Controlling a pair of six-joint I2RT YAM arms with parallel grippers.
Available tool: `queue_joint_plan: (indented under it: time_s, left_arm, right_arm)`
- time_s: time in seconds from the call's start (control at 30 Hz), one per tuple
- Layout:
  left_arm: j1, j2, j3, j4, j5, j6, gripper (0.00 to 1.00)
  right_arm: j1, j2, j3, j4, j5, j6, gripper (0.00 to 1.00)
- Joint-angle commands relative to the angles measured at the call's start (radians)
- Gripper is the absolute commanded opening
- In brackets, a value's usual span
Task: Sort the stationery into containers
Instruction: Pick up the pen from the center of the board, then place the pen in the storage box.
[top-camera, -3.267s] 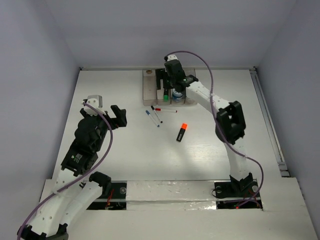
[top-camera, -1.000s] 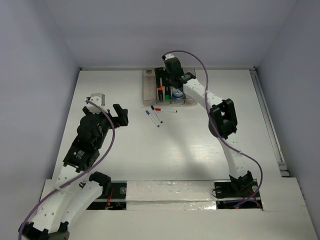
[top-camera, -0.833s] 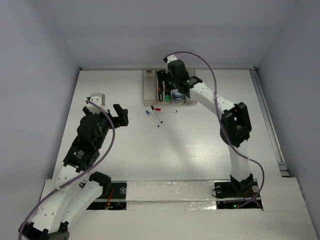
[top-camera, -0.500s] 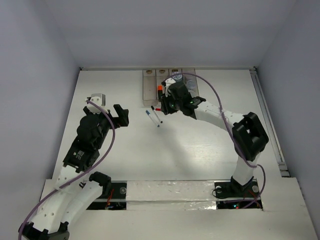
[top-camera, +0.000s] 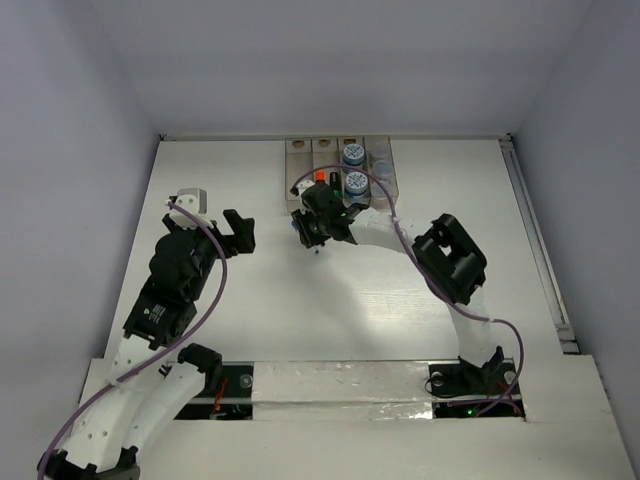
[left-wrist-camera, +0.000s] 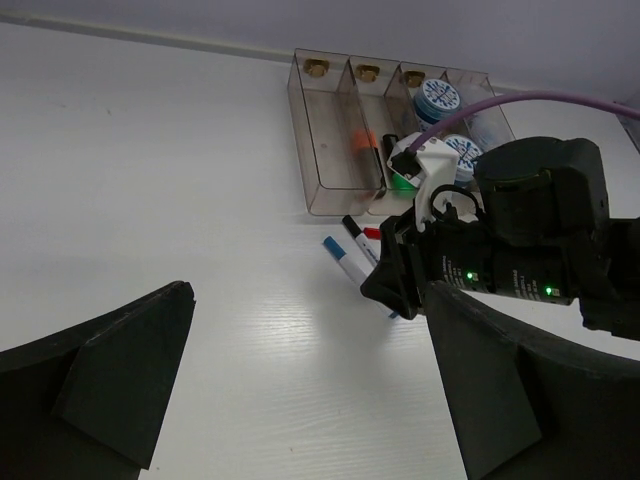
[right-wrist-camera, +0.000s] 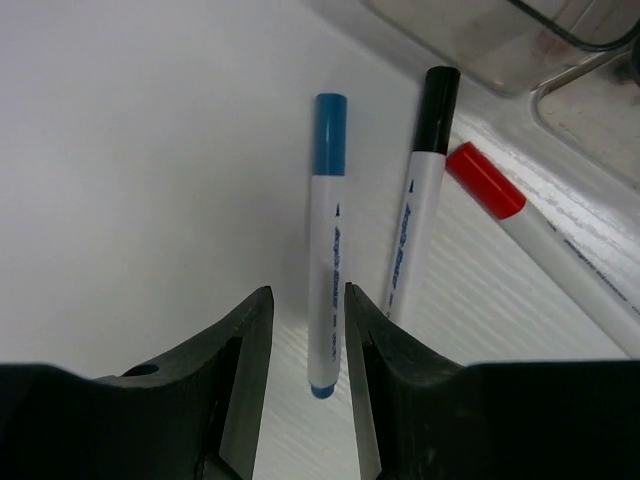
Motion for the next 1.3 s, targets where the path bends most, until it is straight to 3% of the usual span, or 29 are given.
queue_joint_plan:
  time_s: [0.0,0.27,0.47,0.53,0.87,1.27]
  left_arm:
    - [0.003,-0.005,-0.003,0.042,0.004,0.009,0.99]
    - [0.003,0.0,-0.002,0.043,0.008,0.011,0.99]
    - [0.003,0.001,-0.002,0.046,0.011,0.009,0.99]
    - [0.003,0.001,-0.002,0.046,0.014,0.011,0.99]
    - [0.003,-0.002,-0.002,0.046,0.014,0.011,0.99]
    - [0.003,0.0,-0.003,0.046,0.02,0.009,0.99]
  right_arm:
    - [-0.008,0.032,0.075,-0.014,0.055,-0.007,0.41]
    - [0.003,0.093,0.119,-0.051,0.058,-0.016,0.36]
    - [0.023,0.087,0.087,-0.048,0.067,-0.016,0.04]
    - [0.032,0.051,0.072,-0.022,0.06,-0.004,0.01]
    - [0.023,-0.1,0.157,0.04,0.057,0.028,0.0]
    - [-0.089,0.138,0.559,0.004,0.225,0.175,0.0]
